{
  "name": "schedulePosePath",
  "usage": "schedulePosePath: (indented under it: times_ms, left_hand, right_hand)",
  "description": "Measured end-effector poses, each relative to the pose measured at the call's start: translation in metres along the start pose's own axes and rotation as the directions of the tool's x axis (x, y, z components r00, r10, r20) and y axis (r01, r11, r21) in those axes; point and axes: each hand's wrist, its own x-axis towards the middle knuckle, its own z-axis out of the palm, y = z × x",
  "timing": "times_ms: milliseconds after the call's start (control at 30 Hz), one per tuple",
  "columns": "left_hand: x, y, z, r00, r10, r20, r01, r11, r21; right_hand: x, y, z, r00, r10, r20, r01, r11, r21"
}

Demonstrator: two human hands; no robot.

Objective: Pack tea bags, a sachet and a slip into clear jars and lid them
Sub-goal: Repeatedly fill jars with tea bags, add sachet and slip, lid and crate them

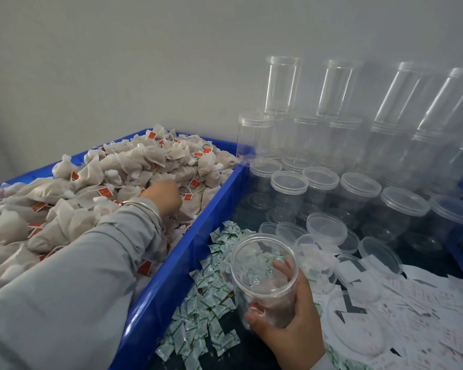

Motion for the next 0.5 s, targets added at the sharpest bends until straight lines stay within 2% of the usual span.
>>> schedulePosePath:
  times_ms: [100, 200, 233, 300, 367, 433, 500]
  left_hand:
    - [-0.003, 0.001, -0.013, 0.983, 0.006, -0.183, -0.027, 0.993, -0.111]
    - [-0.009, 0.006, -0.022, 0.976, -0.044, -0.213, -0.054, 0.901, -0.432]
    - [-0.011, 0.01, -0.026, 0.978, -0.059, -0.2, -0.065, 0.825, -0.562]
    - [-0.019, 0.018, -0.035, 0.988, -0.055, -0.147, -0.083, 0.612, -0.786]
    - [-0.031, 0.026, -0.046, 0.998, 0.038, -0.055, -0.064, 0.33, -0.942]
    - [-0.043, 0.033, -0.054, 0.979, 0.205, 0.01, -0.003, 0.062, -0.998]
    - [-0.058, 0.042, -0.059, 0.927, 0.374, 0.02, 0.043, -0.052, -0.998]
  right_hand:
    - [-0.001, -0.007, 0.0, 0.998, -0.026, 0.052, 0.024, 0.999, 0.043]
    - [-0.003, -0.009, 0.001, 0.998, -0.01, 0.055, 0.004, 0.995, 0.103]
    - [-0.003, -0.009, 0.001, 0.998, -0.009, 0.056, 0.004, 0.995, 0.1]
    - [-0.003, -0.008, 0.001, 0.999, -0.009, 0.047, 0.005, 0.996, 0.088]
    - [-0.003, -0.009, 0.0, 0.999, 0.0, 0.044, -0.004, 0.996, 0.085]
    - [-0.003, -0.01, 0.0, 0.999, 0.003, 0.041, -0.007, 0.996, 0.085]
    - [-0.003, -0.011, 0.0, 0.999, 0.005, 0.038, -0.008, 0.996, 0.092]
